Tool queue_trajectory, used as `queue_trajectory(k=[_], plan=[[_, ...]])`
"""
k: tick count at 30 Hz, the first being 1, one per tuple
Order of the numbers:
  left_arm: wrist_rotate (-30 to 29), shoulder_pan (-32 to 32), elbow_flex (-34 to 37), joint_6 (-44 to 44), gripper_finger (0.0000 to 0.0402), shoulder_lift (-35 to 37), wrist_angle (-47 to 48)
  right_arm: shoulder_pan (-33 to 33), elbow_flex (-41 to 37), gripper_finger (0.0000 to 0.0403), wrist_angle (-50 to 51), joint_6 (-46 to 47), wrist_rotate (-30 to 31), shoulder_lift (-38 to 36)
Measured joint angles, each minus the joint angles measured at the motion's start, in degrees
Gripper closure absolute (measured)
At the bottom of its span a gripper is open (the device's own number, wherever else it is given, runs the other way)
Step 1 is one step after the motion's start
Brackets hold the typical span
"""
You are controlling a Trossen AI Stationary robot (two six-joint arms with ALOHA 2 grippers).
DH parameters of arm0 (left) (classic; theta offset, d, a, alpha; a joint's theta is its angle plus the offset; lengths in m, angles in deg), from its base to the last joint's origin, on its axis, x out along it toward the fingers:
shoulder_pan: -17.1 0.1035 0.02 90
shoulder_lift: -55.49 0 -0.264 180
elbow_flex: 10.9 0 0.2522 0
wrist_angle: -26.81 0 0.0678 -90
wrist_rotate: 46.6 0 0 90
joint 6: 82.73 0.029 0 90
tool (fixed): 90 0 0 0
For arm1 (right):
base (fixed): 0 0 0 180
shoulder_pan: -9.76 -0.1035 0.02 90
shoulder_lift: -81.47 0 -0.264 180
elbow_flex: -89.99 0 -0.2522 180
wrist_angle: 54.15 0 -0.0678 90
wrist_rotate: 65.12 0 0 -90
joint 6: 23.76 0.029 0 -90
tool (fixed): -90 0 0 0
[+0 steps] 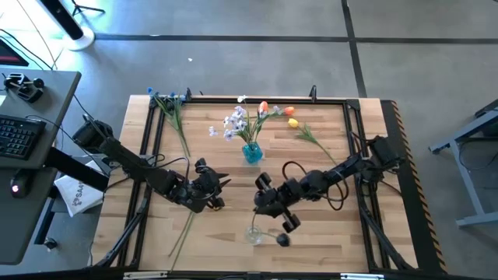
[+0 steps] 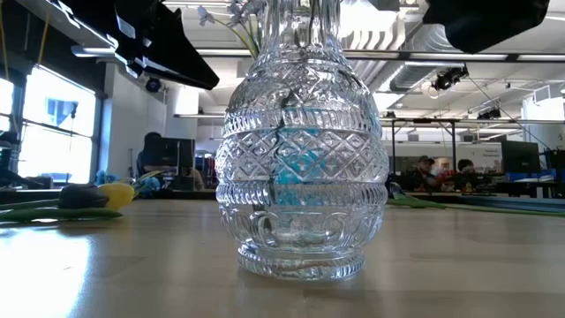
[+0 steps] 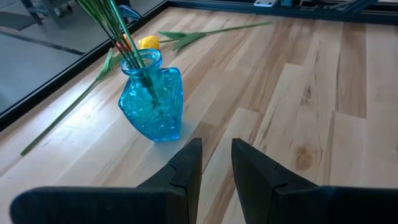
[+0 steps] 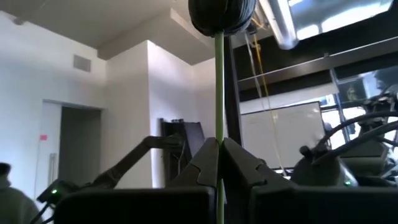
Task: Sort flowers into vase by color
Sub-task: Put the top right black tulip into the transparent vase, then put the blue flowers into the transparent vase
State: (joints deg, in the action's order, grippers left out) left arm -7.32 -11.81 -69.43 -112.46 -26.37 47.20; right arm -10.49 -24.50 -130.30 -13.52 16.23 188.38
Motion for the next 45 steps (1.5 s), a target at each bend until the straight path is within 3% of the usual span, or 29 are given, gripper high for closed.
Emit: queue_trajectory(k=[7,17,23,28,36,39,45], plan=[[-0.01,0.00,0.00,0.00,0.0326,0.00,-0.01,0.00,0.00,0.0362,0.21,-0.81,-0.50,0.00],[0.00,0.00,0.00,-0.02,0.0326,0.00,-0.02,0.30,-0.02,0.0213,4.83,-0.14,-2.04,-0.53],[0.08,0.00,0.00,-0.05,0.0326,0.00,-0.02,2.33,-0.02,0.0143,17.88,0.19,-5.99,-6.76],[0.46,0.00,0.00,-0.20,0.0326,0.00,-0.07,2.88,-0.04,0.0121,28.68,-2.98,-6.55,-14.10],[0.48,0.00,0.00,-0.21,0.0326,0.00,-0.13,2.86,-0.07,0.0121,43.50,-8.09,-6.49,-25.74],[0.63,-0.04,0.00,-0.73,0.0326,0.00,-0.01,2.82,-0.04,0.0121,55.88,-8.34,-0.83,-32.85],[-0.24,0.18,0.00,-5.81,0.0326,0.00,1.70,2.86,-0.04,0.0121,89.66,-4.08,16.82,-42.82]])
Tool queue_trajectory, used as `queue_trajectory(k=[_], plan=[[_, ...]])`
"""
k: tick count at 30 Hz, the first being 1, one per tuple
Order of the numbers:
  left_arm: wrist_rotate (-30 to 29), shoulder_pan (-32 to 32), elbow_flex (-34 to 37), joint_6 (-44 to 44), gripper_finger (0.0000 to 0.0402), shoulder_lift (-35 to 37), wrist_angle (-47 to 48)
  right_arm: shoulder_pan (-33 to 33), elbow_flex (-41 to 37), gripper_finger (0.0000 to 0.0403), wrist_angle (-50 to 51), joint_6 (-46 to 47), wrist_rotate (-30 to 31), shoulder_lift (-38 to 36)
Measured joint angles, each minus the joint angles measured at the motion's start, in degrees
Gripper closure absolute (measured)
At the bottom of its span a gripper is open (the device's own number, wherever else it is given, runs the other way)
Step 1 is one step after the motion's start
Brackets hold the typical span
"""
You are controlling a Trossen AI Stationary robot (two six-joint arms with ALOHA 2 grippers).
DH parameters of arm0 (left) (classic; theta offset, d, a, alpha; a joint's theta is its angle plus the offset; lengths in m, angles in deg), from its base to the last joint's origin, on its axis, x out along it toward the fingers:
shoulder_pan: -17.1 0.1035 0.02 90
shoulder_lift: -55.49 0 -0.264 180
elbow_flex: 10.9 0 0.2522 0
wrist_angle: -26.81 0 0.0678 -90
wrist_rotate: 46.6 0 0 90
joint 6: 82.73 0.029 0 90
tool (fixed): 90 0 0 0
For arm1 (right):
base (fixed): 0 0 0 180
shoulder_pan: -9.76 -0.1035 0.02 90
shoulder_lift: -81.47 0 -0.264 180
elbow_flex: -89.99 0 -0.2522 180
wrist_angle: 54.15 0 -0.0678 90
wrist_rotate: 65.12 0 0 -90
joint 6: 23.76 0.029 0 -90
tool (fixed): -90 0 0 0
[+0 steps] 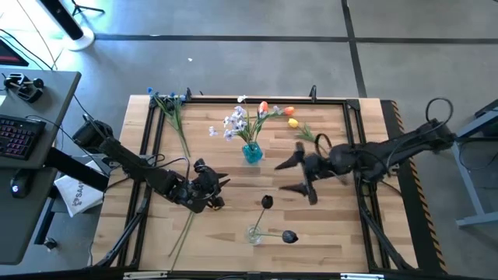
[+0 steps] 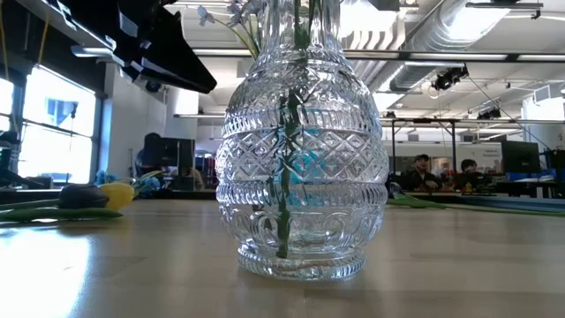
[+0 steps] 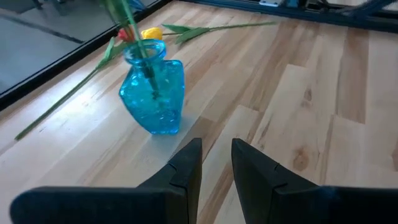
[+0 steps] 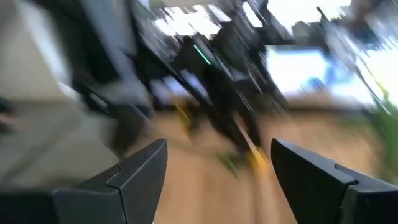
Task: Sort flowers into vase by color
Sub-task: Put the blue flowers into the transparent vase
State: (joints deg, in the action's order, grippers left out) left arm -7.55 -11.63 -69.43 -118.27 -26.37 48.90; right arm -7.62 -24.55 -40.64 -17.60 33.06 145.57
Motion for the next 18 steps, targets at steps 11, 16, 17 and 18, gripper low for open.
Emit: queue_trajectory(k=[11,16,17,18], plan=[[0.30,9.64,-0.04,-43.79,0.0326,3.10,37.08,0.02,-2.83,0.0121,30.67,26.19,27.37,8.86],[5.15,18.15,0.30,-59.91,0.0325,3.38,58.63,0.00,-7.31,0.0121,24.68,29.15,27.18,14.11],[6.10,19.82,0.91,-59.79,0.0325,3.41,58.78,0.00,-8.13,0.0121,23.08,29.57,27.13,14.72],[7.04,21.49,1.62,-58.66,0.0325,3.37,58.19,0.00,-9.01,0.0121,21.11,29.93,27.16,15.31]])
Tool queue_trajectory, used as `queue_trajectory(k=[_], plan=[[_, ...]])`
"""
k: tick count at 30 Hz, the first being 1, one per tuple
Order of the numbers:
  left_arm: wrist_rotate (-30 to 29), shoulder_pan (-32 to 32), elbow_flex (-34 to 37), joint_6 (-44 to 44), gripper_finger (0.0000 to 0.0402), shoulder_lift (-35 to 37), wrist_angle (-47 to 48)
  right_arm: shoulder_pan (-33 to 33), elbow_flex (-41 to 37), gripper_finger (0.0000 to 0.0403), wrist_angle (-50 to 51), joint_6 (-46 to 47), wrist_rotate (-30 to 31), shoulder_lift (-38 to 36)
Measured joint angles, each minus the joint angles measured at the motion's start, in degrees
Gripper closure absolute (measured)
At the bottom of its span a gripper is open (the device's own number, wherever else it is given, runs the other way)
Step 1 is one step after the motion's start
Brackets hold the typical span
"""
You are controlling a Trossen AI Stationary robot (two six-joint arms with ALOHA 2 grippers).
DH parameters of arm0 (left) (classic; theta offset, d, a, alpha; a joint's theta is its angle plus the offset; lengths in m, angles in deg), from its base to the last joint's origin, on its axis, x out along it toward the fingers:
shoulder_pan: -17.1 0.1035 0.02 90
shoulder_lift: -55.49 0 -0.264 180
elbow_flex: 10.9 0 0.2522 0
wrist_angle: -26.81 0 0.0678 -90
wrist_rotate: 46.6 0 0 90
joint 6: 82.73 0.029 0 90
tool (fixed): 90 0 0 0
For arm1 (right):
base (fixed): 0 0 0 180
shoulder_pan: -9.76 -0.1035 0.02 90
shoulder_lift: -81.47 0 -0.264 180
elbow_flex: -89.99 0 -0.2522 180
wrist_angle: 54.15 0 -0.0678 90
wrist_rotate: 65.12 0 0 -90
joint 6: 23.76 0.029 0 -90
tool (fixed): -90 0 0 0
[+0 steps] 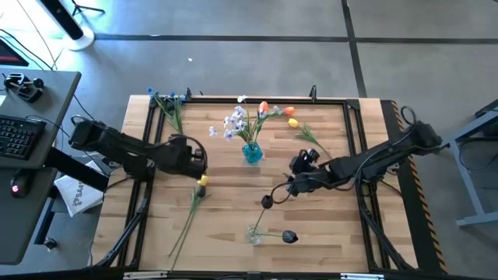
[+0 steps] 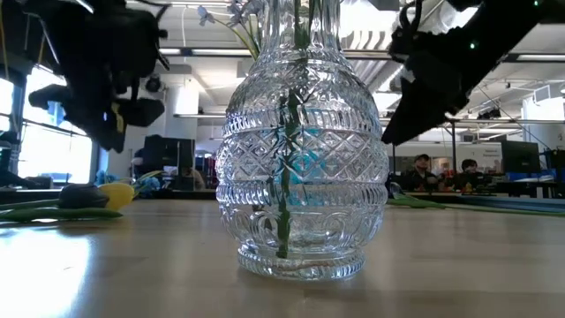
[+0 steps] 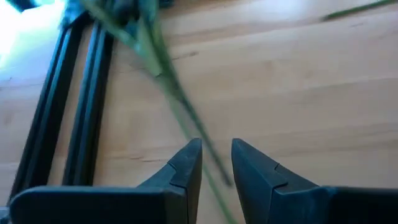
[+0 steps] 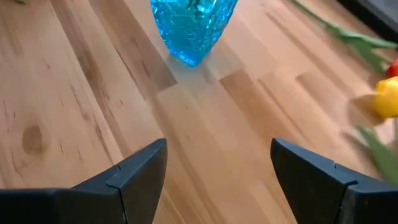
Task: Sort flowers into vase by color
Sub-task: Put the blue flowers into the transparent vase
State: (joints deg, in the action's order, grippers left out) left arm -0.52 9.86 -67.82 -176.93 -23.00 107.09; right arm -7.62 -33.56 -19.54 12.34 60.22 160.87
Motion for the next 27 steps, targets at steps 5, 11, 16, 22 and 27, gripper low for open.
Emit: queue_trajectory(k=[5,11,16,22,27], plan=[[2.03,8.22,4.50,8.53,0.0301,-0.08,-7.77,0.00,-2.75,0.0121,-10.43,-0.48,-1.73,3.01],[4.52,19.84,8.35,18.53,0.0241,-0.03,-15.49,-0.02,-3.25,0.0121,-15.65,-3.74,-4.38,4.69],[5.81,28.41,10.47,23.04,0.0207,-0.03,-22.67,0.00,-3.25,0.0121,-17.11,-4.91,-4.02,4.69],[7.32,35.48,12.59,30.07,0.0205,-0.03,-30.93,0.00,-3.25,0.0121,-19.48,-7.85,-4.05,4.69],[4.11,38.36,12.63,37.94,0.0205,-0.03,-35.63,0.15,-3.25,0.0121,-20.87,-9.48,-4.05,4.68]])
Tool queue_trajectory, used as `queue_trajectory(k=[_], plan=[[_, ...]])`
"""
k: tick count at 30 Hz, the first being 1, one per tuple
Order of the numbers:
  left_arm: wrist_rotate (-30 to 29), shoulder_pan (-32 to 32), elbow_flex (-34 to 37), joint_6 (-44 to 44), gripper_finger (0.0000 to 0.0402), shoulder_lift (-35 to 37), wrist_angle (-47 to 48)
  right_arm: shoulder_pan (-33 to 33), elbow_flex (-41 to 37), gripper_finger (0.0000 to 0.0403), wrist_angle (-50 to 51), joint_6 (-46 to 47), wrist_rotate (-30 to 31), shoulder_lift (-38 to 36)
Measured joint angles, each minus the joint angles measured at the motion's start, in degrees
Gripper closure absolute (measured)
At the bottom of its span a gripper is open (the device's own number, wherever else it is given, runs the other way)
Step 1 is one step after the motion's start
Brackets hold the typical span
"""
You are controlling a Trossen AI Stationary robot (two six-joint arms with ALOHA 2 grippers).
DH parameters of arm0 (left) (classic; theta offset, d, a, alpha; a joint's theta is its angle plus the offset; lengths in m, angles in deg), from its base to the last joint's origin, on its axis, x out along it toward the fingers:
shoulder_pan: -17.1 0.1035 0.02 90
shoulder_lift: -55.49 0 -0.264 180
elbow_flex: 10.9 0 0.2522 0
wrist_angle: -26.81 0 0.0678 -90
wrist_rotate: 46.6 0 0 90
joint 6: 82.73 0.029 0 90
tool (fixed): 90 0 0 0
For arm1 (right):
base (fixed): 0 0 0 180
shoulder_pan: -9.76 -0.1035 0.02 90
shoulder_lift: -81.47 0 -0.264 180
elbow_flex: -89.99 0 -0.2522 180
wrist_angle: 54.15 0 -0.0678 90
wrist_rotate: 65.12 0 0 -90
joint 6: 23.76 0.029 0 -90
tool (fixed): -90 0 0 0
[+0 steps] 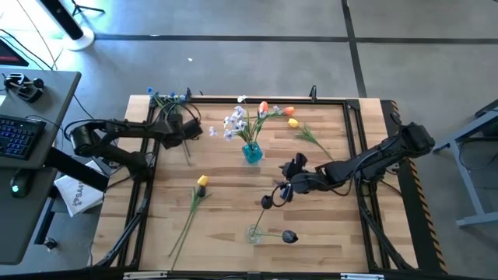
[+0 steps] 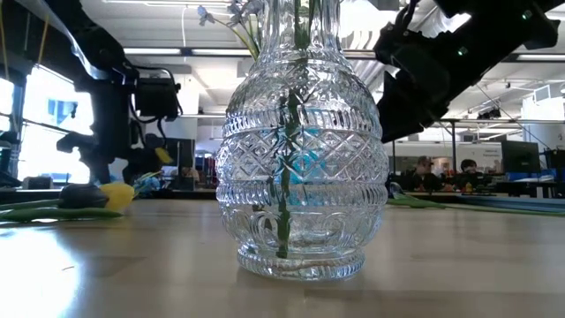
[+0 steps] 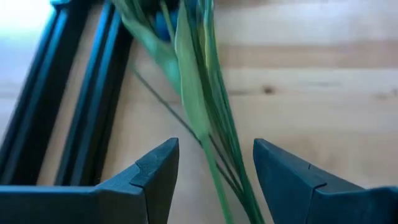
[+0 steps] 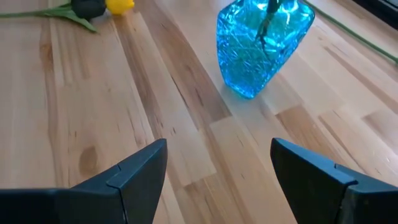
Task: Sort flowers into vase by color
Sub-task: Put the blue flowers into the transparent vase
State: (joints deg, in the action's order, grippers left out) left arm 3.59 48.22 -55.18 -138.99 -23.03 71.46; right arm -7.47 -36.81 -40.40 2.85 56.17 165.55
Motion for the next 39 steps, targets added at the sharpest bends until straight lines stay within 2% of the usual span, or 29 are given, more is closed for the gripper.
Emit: queue_trajectory(k=[4,13,21,26,30,35,39], plan=[[0.61,2.07,0.00,2.42,0.0205,0.00,-0.80,0.00,0.00,0.0121,-1.12,-0.09,0.00,-0.01],[4.20,2.68,0.03,0.85,0.0207,0.00,1.37,0.00,0.00,0.0121,-1.90,0.50,-0.41,-0.01],[3.93,2.71,4.83,-3.29,0.0245,0.08,-1.09,-0.15,0.00,0.0121,-2.39,0.65,-1.42,-0.01],[5.51,-0.98,5.76,-3.87,0.0267,0.78,1.20,-0.15,0.00,0.0121,-3.86,1.61,-1.46,-0.01],[10.02,-9.52,2.92,-5.58,0.0273,4.27,7.01,-0.15,0.02,0.0121,-5.65,1.59,-1.49,-0.01],[1.40,-17.30,-1.50,-10.00,0.0273,9.80,10.71,-0.15,0.02,0.0121,-5.53,1.38,-2.47,-0.01],[-1.03,-15.15,-2.18,-10.08,0.0273,11.69,9.71,-0.15,0.02,0.0121,-5.44,0.34,-2.40,-0.01]])
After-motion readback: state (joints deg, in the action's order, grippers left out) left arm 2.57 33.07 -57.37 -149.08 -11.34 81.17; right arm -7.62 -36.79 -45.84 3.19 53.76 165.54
